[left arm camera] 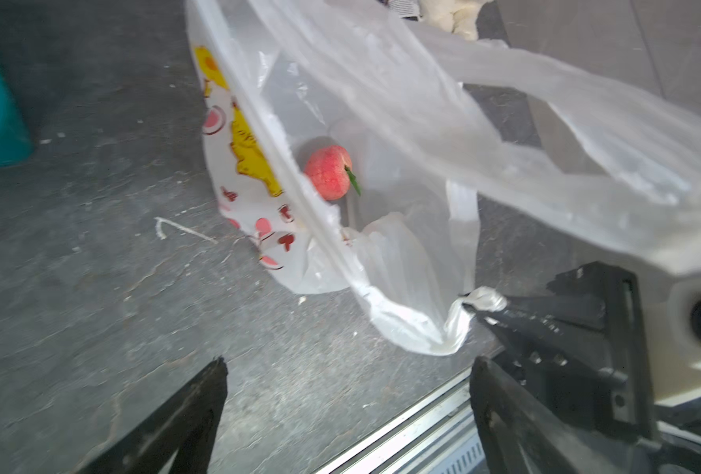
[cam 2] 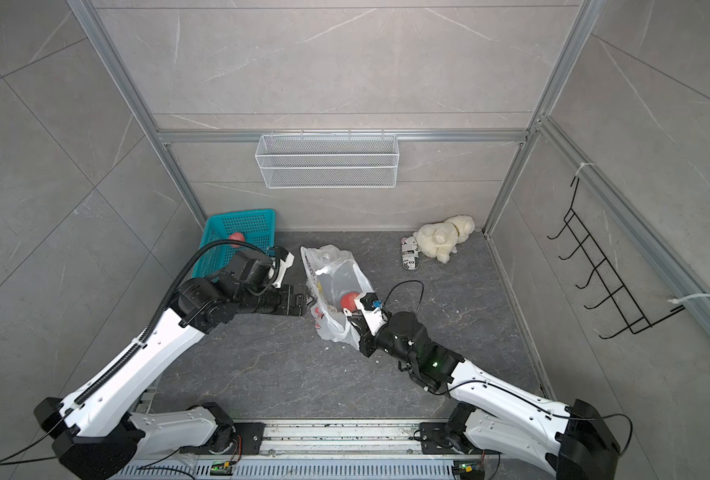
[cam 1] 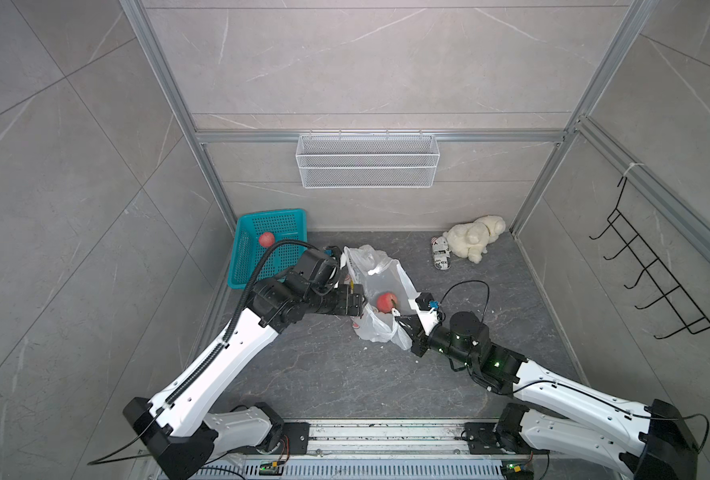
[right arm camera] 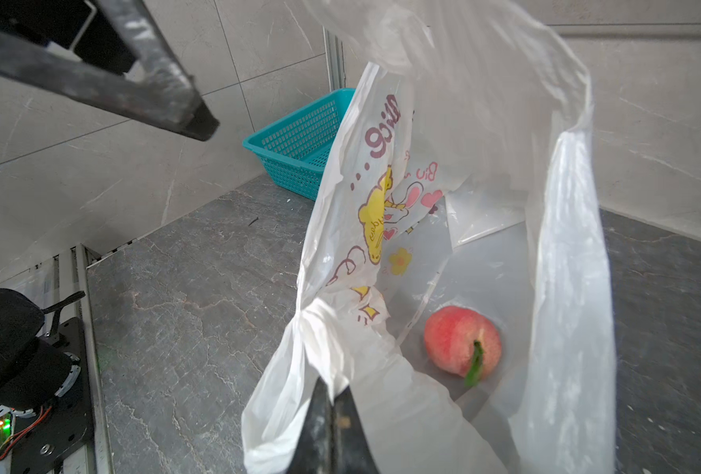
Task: Place the peach into a plastic bag & tie a knot
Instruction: Place the peach in the plastic bag, then pick up the peach from the basket.
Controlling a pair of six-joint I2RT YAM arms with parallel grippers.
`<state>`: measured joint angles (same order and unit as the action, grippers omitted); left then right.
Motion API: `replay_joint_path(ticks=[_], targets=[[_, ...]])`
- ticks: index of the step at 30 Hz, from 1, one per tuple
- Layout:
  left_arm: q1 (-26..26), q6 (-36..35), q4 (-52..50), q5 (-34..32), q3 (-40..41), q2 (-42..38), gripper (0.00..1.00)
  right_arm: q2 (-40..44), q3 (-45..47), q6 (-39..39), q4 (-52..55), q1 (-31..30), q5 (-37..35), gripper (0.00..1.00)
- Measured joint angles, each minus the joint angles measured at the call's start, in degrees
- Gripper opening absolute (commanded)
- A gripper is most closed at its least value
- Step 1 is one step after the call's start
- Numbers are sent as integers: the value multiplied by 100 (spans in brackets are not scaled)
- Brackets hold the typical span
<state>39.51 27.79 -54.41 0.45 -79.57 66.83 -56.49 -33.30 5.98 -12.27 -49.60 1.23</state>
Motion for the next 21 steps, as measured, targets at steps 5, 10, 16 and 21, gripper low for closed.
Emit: replay_joint_path(ticks=[5, 10, 16, 21], targets=[[-13, 234, -509, -1655, 483, -1147, 99, 0, 0, 0, 0, 0, -26, 0], [-802, 348, -640, -2863, 254, -1187, 99, -9, 0, 0, 0, 0, -37, 0], [-3370, 612, 221, -1744, 90, 297, 100, -28, 0, 0, 0, 0, -15, 0], [-4179, 1102, 901, -916, -511, 2216, 100, -26, 0, -2, 4, 0, 7, 0]])
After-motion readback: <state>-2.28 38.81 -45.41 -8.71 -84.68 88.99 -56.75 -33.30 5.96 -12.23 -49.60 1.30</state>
